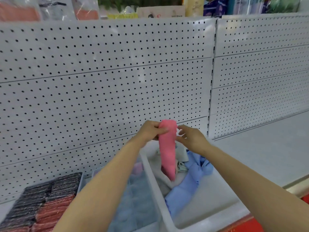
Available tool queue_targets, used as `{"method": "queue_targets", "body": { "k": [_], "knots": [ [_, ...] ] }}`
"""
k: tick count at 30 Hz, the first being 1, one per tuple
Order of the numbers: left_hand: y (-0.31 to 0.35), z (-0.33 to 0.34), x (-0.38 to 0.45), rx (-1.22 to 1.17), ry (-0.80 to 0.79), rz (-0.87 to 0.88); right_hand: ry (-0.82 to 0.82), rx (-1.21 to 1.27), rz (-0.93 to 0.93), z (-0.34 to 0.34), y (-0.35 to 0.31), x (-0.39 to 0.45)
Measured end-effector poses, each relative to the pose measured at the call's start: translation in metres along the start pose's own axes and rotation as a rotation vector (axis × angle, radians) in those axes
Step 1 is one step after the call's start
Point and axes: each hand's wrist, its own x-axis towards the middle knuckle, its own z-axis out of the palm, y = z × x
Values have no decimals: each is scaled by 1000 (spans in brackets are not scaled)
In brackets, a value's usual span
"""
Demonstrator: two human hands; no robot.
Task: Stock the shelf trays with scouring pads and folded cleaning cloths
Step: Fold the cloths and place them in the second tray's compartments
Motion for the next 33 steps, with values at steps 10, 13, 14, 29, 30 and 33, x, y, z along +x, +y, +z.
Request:
{"method": "queue_targets", "body": {
  "k": [10, 13, 14, 29, 30, 33],
  "knots": [
    [101, -81, -73, -208, 88, 255, -20, 841, -36, -5, -91, -5],
    [109, -96, -96, -150, 84, 342, -22, 889, -37, 3, -108, -2],
    [109, -99, -104, -109, 71, 373, -23, 920, -38, 6, -113, -1],
    [69, -159, -155, -60, 149, 361, -51, 957, -43, 18, -178, 13],
    [62, -163, -148, -80, 258, 330, -47, 953, -65, 19, -181, 12],
    [42, -164, -137, -95, 165, 138, -32, 943, -132, 24, -190, 11]
  ]
}}
